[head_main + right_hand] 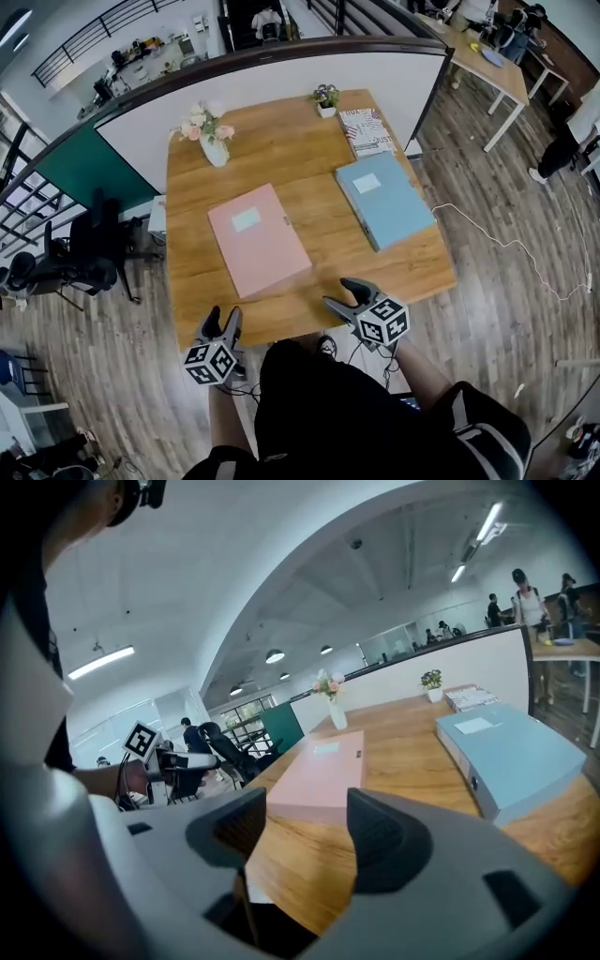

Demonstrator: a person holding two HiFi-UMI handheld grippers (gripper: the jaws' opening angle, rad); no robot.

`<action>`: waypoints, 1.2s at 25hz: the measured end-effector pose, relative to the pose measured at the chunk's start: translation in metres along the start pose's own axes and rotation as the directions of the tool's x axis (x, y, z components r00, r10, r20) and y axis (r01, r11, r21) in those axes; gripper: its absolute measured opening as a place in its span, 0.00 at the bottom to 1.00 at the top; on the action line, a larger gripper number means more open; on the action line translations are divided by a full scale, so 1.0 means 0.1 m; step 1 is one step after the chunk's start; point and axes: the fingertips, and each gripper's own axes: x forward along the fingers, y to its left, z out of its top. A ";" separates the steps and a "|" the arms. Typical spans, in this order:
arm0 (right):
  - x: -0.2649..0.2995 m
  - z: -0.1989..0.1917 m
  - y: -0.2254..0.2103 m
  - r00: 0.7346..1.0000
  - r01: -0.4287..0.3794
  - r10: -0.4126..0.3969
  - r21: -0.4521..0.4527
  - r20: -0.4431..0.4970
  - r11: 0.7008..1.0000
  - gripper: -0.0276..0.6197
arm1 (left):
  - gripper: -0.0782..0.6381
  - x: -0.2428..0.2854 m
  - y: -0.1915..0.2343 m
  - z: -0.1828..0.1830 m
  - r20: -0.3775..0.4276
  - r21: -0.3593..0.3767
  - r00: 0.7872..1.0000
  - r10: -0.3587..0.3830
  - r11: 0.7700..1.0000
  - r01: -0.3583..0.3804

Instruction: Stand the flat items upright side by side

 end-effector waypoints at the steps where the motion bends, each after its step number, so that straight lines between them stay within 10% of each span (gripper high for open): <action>1: 0.05 -0.01 -0.03 1.000 0.001 -0.001 0.006 -0.015 1.000 0.47 | 0.47 0.06 0.03 0.00 -0.006 -0.005 1.000 0.001 1.000 -0.001; 19: 1.22 0.38 -0.41 0.984 0.093 -0.087 0.031 -0.155 0.995 0.47 | 0.49 1.19 0.87 0.23 -0.157 -0.087 0.979 -0.131 0.989 0.119; 30: 1.78 0.20 -0.69 0.948 0.159 -0.140 0.042 -0.284 0.986 0.48 | 0.53 1.74 1.17 0.09 -0.257 -0.182 0.930 -0.263 0.958 0.221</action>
